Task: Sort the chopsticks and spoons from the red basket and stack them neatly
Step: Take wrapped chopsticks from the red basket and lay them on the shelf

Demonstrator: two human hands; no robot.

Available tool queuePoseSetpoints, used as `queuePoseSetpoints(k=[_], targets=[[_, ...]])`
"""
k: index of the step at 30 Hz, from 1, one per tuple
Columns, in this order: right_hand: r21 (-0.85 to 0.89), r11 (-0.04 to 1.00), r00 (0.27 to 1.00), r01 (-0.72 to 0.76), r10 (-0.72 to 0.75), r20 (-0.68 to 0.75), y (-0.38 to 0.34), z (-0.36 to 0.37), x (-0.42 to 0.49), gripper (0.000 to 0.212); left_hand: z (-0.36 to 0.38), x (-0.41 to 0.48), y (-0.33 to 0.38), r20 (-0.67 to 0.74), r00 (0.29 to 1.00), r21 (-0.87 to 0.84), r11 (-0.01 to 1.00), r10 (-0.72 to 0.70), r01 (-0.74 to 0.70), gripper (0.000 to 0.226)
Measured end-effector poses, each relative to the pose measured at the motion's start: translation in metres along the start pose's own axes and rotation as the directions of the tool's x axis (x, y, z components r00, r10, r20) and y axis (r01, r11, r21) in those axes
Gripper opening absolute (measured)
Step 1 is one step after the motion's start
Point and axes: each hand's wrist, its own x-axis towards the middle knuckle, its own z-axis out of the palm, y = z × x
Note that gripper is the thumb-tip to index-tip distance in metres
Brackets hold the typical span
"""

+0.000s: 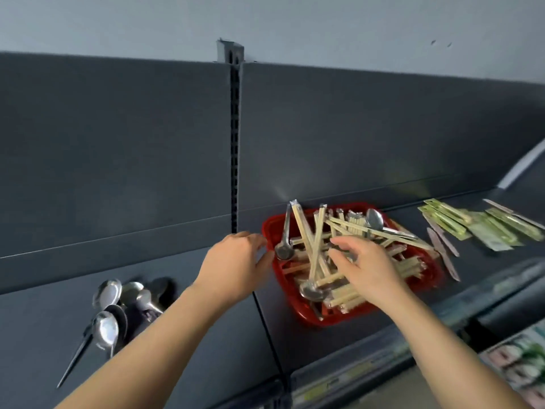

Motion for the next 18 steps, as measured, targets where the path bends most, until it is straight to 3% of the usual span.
queuePoseSetpoints(k=[3, 6, 11, 13, 16, 18], targets=[[-0.055, 0.996, 0.997, -0.072, 0.071, -0.027, 0.050, -0.023, 0.024, 0.033, 0.035, 0.037, 0.031, 0.082, 0.996, -0.008, 1.000, -0.021, 0.022, 0.028], [-0.127, 0.985, 0.993, -0.119, 0.121, 0.007, 0.092, -0.040, 0.050, 0.037, 0.067, 0.070, 0.053, 0.171, 0.973, -0.020, 0.987, -0.155, 0.160, 0.029], [-0.168, 0.974, 0.967, -0.150, 0.180, 0.179, 0.134, -0.055, 0.090, 0.045, 0.096, 0.105, 0.074, 0.204, 0.881, 0.016, 0.901, -0.427, 0.433, 0.062], [-0.115, 0.983, 0.957, -0.145, 0.169, 0.237, 0.142, -0.055, 0.099, 0.041, 0.102, 0.110, 0.076, 0.170, 0.847, -0.053, 0.854, -0.504, 0.518, 0.065], [-0.071, 0.991, 0.950, -0.110, 0.125, 0.286, 0.150, -0.050, 0.109, 0.028, 0.107, 0.114, 0.074, 0.104, 0.813, -0.231, 0.782, -0.572, 0.579, 0.039], [-0.054, 0.994, 0.937, -0.093, 0.105, 0.333, 0.153, -0.046, 0.113, 0.031, 0.106, 0.116, 0.071, 0.084, 0.824, -0.226, 0.794, -0.561, 0.564, 0.011]])
